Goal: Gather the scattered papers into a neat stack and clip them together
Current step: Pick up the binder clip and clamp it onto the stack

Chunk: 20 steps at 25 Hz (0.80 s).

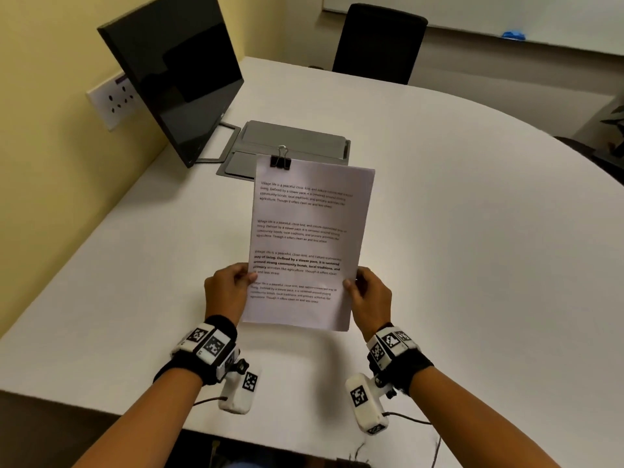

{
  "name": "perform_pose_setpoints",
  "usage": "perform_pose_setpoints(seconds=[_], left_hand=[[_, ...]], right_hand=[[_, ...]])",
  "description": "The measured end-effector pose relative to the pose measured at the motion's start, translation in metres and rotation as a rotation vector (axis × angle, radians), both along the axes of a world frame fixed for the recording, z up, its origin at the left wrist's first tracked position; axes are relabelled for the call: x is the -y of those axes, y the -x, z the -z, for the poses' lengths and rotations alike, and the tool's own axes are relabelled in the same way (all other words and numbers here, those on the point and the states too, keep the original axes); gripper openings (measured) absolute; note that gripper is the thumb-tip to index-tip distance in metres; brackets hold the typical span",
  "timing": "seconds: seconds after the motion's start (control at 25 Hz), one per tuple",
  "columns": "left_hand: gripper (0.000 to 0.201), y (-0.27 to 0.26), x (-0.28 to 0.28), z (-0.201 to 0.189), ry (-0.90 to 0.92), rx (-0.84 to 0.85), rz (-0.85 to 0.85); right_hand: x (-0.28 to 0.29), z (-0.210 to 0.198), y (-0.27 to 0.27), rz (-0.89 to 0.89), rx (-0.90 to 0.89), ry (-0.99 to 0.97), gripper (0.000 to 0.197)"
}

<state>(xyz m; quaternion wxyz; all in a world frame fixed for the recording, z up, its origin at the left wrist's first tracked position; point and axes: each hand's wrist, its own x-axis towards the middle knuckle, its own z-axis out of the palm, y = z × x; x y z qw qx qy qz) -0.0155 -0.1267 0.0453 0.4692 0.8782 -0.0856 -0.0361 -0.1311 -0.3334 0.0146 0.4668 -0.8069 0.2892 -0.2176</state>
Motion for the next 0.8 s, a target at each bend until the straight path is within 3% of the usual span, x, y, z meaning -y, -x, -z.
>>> perform_pose_setpoints(seconds=[0.2, 0.36, 0.8], left_hand=[[0.021, -0.053, -0.025, 0.005, -0.034, -0.05, -0.095], [0.015, -0.105, -0.039, 0.015, -0.089, -0.116, -0.076], [0.025, -0.219, -0.065, 0.059, -0.142, -0.281, -0.065]], right_hand=[[-0.024, -0.004, -0.056, -0.008, -0.005, -0.055, 0.019], [-0.043, -0.006, -0.103, 0.032, -0.065, -0.127, 0.027], [-0.08, 0.025, -0.202, 0.002, -0.376, -0.111, 0.032]])
